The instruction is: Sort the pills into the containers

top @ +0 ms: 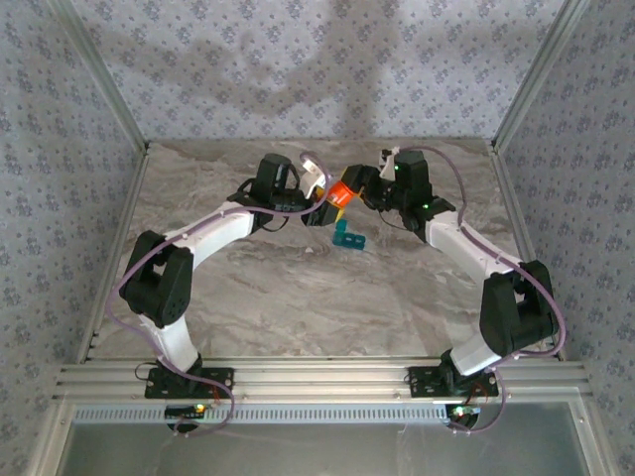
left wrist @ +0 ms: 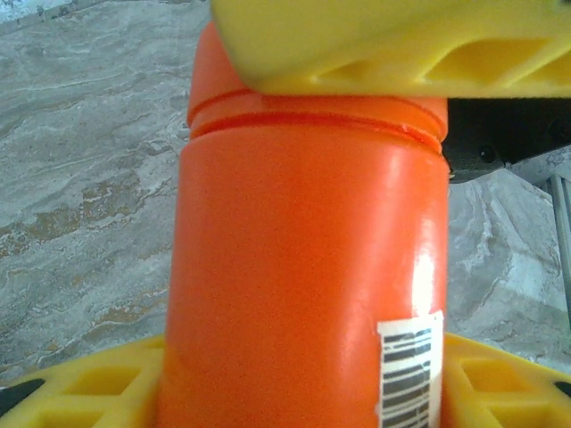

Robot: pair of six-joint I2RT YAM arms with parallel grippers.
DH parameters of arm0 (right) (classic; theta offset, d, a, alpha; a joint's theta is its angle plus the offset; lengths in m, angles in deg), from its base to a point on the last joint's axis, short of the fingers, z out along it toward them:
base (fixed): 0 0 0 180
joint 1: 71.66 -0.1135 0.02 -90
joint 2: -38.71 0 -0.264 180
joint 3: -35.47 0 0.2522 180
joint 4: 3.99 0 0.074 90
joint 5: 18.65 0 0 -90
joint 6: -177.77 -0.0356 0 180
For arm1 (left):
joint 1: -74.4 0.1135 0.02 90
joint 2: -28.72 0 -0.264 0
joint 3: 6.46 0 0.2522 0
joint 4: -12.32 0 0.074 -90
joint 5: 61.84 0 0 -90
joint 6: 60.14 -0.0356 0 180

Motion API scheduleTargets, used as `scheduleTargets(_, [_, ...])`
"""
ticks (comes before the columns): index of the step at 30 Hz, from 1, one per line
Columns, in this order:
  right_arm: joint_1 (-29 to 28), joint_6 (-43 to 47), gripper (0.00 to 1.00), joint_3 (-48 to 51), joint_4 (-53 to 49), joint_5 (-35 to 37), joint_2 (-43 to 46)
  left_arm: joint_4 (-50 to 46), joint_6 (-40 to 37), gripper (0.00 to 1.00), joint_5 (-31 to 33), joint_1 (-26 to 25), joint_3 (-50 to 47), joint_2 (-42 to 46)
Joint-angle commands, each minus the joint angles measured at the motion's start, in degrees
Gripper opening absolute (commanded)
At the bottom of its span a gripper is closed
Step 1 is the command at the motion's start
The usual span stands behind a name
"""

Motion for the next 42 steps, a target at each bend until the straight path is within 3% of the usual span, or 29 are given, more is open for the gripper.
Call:
scheduleTargets(1, [-0.05, 1.54, 0.44, 0.00, 2.89, -1.34, 0.14, 0.92, 0.41, 0.02, -0.97, -0.32, 2.36, 0.09])
scheduleTargets(5, [0.99, 7.43, 0.38, 2.92, 11.05, -4.32, 0.96, 2.61, 2.44, 0.00, -3.84, -0.17, 2.36, 0.26])
scheduleTargets(9, [4.14, 8.81, 0.39, 8.94, 29.12, -12.72, 0.36, 6.02, 6.44, 0.00, -8.05, 0.02, 2.05, 0.87])
scheduleTargets(10, [4.91, 8.14, 0.42, 10.02, 32.75, -14.56, -0.28, 6.83, 7.47, 0.00, -8.59, 0.04, 2.10, 0.97])
scheduleTargets(12, [6.24, 5.54, 0.67, 10.75, 36.43, -17.14, -1.51, 6.56, 8.61, 0.00, -8.47, 0.15, 2.56, 0.99])
scheduleTargets(13, [6.98, 3.45, 0.73, 11.16, 39.10, -18.26, -1.92, 5.81, 8.58, 0.00, -8.27, 0.17, 3.01, 0.97])
scheduleTargets(16, [8.78, -1.49, 0.79, 12.48, 41.36, -17.24, -0.80, 1.97, 5.36, 0.00, -5.03, -0.26, 3.72, 1.47])
scheduleTargets(26, [6.19, -2.85, 0.83, 6.92, 8.07, 2.83, 7.71, -2.04, -1.82, 0.00, 4.41, -1.20, 2.64, 3.16])
scheduleTargets(42, [0.82, -4.39, 0.86, 1.64, 4.33, 4.91, 1.92, -3.32, -3.07, 0.00, 5.25, -1.80, 3.76, 2.15])
